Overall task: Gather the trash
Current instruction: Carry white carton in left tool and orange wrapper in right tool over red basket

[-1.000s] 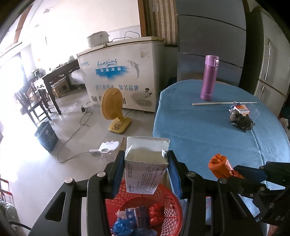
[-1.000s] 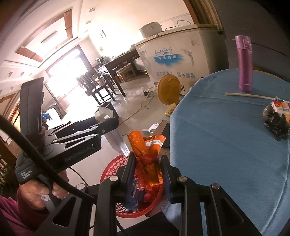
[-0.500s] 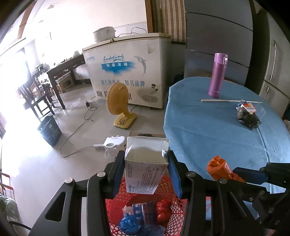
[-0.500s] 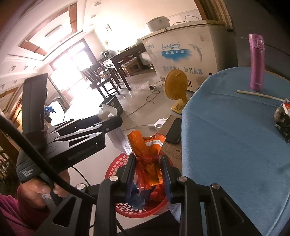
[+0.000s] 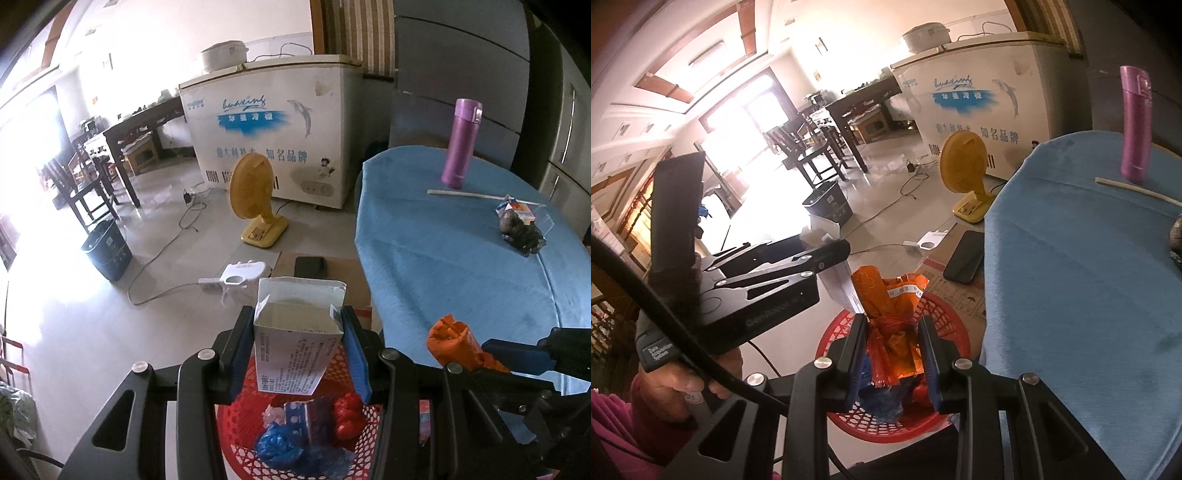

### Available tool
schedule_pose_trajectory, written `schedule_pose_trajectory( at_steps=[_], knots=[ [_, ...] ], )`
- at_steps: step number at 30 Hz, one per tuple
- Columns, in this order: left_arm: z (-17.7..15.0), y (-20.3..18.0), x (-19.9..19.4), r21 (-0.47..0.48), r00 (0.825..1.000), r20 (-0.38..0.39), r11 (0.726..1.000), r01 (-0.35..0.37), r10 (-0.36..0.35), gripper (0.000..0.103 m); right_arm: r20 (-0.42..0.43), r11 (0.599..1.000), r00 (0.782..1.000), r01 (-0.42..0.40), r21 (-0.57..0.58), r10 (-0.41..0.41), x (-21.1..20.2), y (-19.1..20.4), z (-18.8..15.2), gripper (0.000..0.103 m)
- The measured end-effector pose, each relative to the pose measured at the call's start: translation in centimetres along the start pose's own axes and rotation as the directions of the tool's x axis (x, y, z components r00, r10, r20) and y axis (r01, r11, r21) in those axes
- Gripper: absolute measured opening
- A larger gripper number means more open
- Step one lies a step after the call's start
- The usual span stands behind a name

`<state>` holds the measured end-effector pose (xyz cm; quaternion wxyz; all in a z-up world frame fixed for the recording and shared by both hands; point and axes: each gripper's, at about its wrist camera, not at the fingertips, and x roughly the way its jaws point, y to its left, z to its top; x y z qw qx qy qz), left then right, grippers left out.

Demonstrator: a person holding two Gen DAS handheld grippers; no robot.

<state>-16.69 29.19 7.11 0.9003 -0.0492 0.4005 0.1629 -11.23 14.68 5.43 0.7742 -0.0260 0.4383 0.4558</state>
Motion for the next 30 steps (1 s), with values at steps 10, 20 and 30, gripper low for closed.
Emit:
schedule_pose_trajectory(
  at_steps=[10,20,30],
  knots=[
    [-0.6,1.2,0.4,-0.012,1.000,-0.017,1.000,-0.020,0.020,0.048,-0.027,1.000,0.999,-0.017,-0.006,0.017,1.6,0.6,-0.2,0.030],
    [-1.1,2.1,0.8,-0.024,0.999,-0.032,0.999,-0.027,0.026,0.048,-0.052,1.000,0.998,-0.025,-0.002,0.024,2.8,1.1,-0.1,0.030],
    [-1.7,2.8,1.2,-0.029,0.998,-0.052,0.999,-0.033,0.031,0.048,-0.069,1.000,0.997,-0.029,-0.003,0.029,3.8,1.7,-0.3,0.030]
  ],
)
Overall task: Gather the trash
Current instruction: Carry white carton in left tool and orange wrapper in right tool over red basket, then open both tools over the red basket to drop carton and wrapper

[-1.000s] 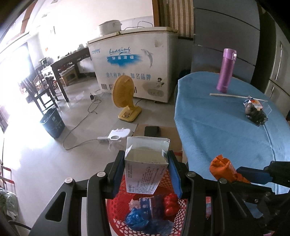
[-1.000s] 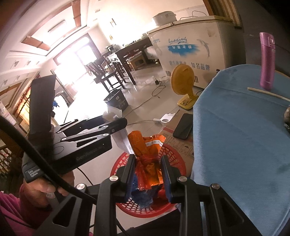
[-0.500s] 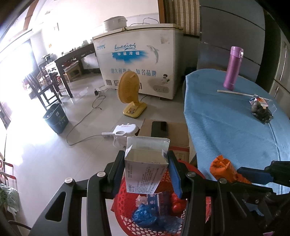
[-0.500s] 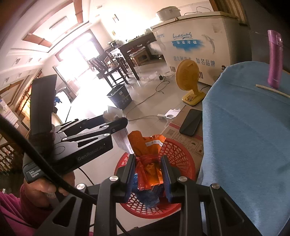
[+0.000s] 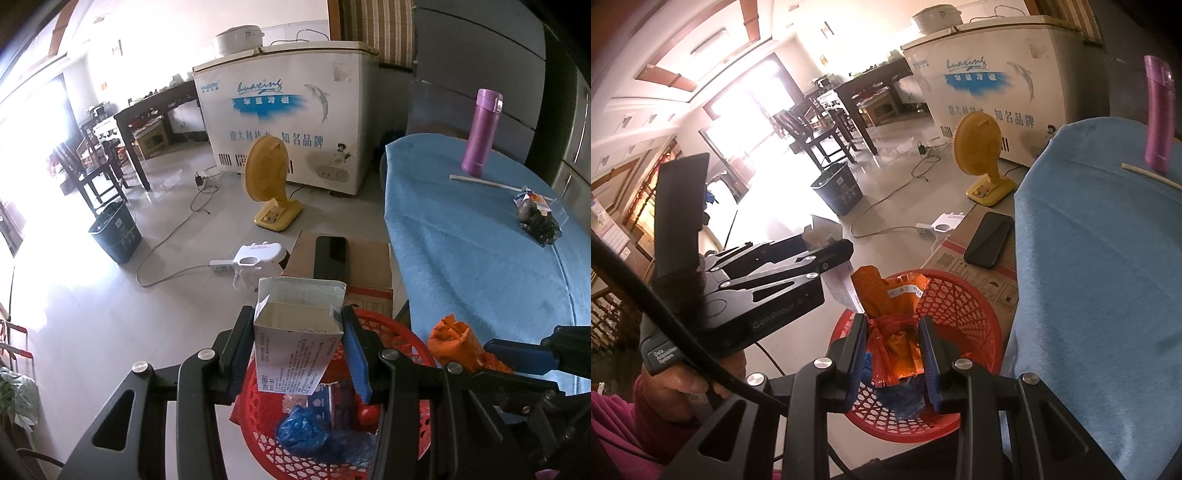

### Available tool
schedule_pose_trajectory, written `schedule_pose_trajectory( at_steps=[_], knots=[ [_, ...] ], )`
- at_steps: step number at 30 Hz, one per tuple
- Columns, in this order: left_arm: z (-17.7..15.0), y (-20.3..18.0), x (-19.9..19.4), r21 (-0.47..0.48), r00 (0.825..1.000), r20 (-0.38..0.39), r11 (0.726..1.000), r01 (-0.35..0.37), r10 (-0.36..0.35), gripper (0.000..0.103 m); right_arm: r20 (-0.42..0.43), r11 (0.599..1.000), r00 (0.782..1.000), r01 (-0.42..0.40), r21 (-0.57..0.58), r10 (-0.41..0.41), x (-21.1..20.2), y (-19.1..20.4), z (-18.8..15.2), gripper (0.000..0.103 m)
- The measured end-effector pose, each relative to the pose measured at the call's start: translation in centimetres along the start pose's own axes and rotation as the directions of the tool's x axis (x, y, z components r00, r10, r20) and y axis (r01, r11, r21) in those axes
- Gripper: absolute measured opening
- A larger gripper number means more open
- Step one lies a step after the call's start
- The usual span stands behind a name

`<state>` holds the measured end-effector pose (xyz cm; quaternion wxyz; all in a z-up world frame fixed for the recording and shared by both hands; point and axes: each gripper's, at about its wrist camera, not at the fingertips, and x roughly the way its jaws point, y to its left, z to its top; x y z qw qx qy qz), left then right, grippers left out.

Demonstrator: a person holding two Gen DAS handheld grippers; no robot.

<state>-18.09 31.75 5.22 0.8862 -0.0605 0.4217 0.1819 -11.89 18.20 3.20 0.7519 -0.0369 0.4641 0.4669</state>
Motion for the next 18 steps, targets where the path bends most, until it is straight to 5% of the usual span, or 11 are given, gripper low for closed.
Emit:
schedule_pose_trajectory(
  at_steps=[18],
  knots=[
    [-1.4,0.5,0.9,0.004,0.999,-0.052,1.000,-0.009,0.009,0.049,-0.029,1.000,1.000,-0.001,0.032,0.002,1.6,-0.5,-0.3,0.030]
  ],
)
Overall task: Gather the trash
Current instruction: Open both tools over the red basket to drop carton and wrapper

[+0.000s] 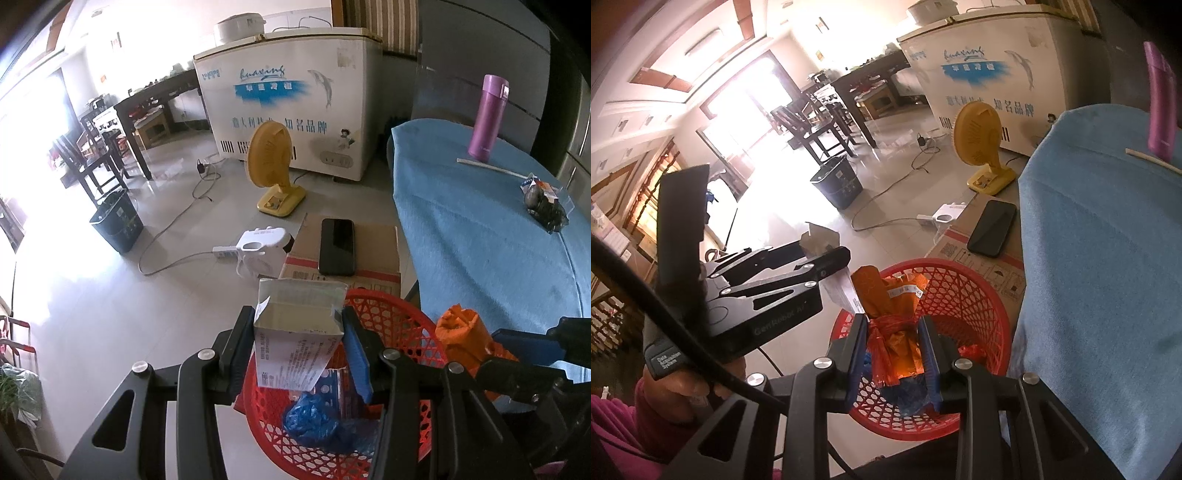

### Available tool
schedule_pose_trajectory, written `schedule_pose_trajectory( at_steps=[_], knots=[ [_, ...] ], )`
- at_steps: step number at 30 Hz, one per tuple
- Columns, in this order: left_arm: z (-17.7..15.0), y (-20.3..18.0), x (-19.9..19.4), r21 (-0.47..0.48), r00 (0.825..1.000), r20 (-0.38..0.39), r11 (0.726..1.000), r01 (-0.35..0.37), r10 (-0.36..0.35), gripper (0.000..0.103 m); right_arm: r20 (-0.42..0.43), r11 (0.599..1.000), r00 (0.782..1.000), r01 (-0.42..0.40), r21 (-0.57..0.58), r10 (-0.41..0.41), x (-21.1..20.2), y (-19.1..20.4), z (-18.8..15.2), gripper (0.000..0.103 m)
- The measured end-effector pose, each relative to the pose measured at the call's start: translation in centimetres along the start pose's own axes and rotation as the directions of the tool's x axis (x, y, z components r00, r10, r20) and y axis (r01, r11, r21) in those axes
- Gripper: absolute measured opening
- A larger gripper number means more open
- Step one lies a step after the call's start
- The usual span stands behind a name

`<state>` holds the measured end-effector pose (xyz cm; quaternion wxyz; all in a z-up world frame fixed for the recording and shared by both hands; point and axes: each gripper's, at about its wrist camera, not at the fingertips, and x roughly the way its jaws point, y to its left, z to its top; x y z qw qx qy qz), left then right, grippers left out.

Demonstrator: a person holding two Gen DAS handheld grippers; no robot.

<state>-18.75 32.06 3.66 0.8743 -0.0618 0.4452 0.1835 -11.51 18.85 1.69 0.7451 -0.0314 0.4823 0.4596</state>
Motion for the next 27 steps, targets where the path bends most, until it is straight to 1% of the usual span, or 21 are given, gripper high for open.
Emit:
schedule_pose_trajectory(
  at_steps=[6,12,16,18,20,22,24,27],
  knots=[
    [-0.6,-0.1,0.9,0.004,0.999,-0.035,1.000,0.005,-0.004,0.049,-0.001,1.000,1.000,-0.002,0.027,0.002,0.2,-0.6,-0.3,0.031],
    [-1.6,-0.5,1.9,0.019,0.996,-0.083,1.000,0.018,-0.017,0.049,-0.017,0.998,1.000,0.004,0.057,-0.004,0.7,-1.4,-0.7,0.033],
    [-2.3,-0.5,2.4,0.036,0.994,-0.106,0.999,0.010,-0.006,0.049,-0.026,0.995,1.000,0.010,0.097,-0.007,1.0,-2.4,-0.8,0.033],
    [-2.5,-0.4,2.8,0.040,0.992,-0.124,0.999,0.010,-0.005,0.049,-0.029,0.992,1.000,0.004,0.124,-0.001,1.1,-3.1,-0.9,0.033],
    [-2.8,-0.5,3.2,0.049,0.990,-0.142,0.999,0.011,-0.004,0.050,-0.042,0.986,0.999,-0.019,0.163,0.026,1.3,-3.7,-1.2,0.034],
    [-3.0,-0.9,3.5,0.061,0.987,-0.161,0.998,0.015,-0.005,0.054,-0.046,0.979,0.997,-0.047,0.198,0.057,1.4,-4.2,-1.6,0.036],
    [-3.2,-1.5,3.6,0.071,0.984,-0.176,0.997,0.021,-0.008,0.055,-0.047,0.977,0.997,-0.056,0.208,0.067,1.4,-4.5,-1.9,0.036],
    [-3.3,-2.0,3.1,0.081,0.985,-0.174,0.996,0.020,-0.006,0.055,-0.035,0.975,0.997,-0.058,0.216,0.067,0.8,-4.8,-2.4,0.036]
  ],
)
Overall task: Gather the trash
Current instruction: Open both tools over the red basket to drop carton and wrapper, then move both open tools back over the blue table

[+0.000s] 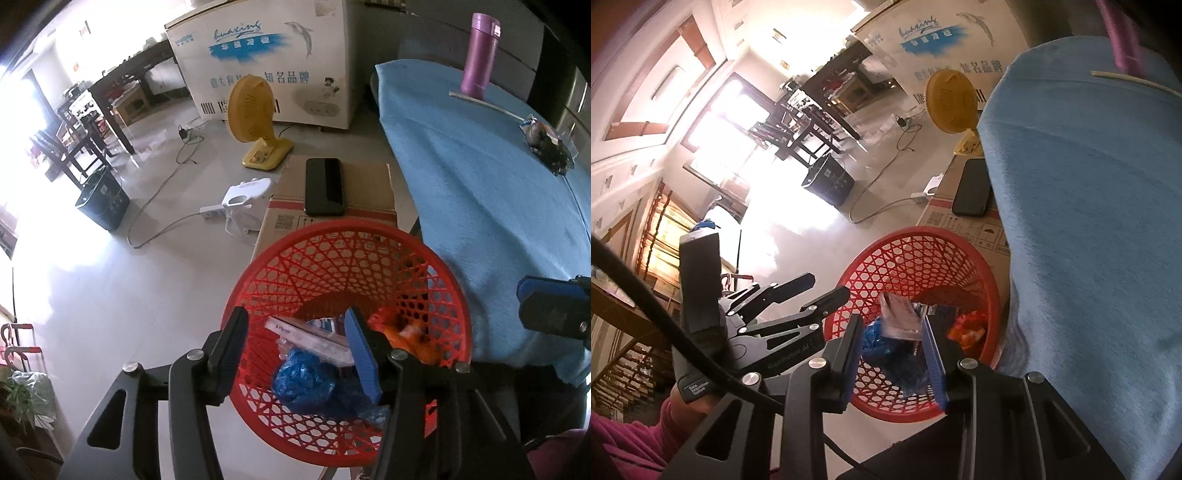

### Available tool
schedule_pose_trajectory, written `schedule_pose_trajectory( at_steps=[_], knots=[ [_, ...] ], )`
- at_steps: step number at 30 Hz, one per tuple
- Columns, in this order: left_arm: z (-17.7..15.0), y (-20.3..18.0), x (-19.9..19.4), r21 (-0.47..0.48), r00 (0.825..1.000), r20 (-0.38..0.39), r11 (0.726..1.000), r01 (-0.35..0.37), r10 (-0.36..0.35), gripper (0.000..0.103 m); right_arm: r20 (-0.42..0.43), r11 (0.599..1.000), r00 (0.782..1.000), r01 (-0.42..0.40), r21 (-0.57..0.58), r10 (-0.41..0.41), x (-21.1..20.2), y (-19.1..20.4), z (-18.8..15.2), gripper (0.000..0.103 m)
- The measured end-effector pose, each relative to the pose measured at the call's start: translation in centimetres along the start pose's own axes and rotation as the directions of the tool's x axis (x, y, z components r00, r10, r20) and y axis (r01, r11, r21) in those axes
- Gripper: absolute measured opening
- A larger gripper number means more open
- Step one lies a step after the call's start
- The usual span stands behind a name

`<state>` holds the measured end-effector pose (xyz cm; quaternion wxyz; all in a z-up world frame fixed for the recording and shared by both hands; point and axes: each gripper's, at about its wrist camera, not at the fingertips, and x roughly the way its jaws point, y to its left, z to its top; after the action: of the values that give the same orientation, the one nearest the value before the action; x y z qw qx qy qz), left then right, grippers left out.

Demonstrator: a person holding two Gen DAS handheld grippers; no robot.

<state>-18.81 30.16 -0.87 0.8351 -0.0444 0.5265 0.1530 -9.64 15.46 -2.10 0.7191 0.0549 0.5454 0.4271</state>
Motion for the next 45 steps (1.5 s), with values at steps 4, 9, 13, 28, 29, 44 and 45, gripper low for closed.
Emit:
schedule_pose_trajectory(
  at_steps=[4,9,13,28,29,44,45],
  knots=[
    [-0.1,-0.9,-0.5,0.009,1.000,-0.003,1.000,0.000,0.001,0.056,0.024,0.999,0.999,-0.024,0.033,0.023,-1.1,-0.7,-0.2,0.041],
    [-0.3,-2.1,-1.6,0.022,1.000,0.005,1.000,-0.009,0.009,0.056,0.084,0.999,0.996,-0.037,0.033,0.034,-3.1,-1.0,-0.9,0.059],
    [-0.6,-3.3,-2.5,0.040,1.000,0.016,0.999,-0.011,0.011,0.056,0.120,0.998,0.992,-0.046,0.048,0.040,-4.6,-1.4,-1.5,0.059],
    [-2.3,-9.5,-8.1,0.142,0.995,0.084,0.989,0.048,-0.061,0.056,0.326,0.996,0.945,-0.032,0.082,0.004,-14.1,-2.9,-5.6,0.059],
    [-2.4,-9.9,-8.3,0.148,0.994,0.086,0.988,0.050,-0.064,0.056,0.337,0.996,0.941,-0.030,0.086,0.000,-14.7,-3.0,-5.8,0.059],
    [-2.4,-15.2,-7.7,0.263,0.998,0.014,0.963,0.058,-0.063,0.056,0.490,0.962,0.858,0.020,0.271,-0.156,-22.8,-11.6,-8.5,0.059],
    [-2.2,-15.5,-7.5,0.268,0.998,0.006,0.962,0.058,-0.062,0.056,0.500,0.958,0.849,0.023,0.287,-0.170,-23.4,-12.4,-8.7,0.059]
  ],
)
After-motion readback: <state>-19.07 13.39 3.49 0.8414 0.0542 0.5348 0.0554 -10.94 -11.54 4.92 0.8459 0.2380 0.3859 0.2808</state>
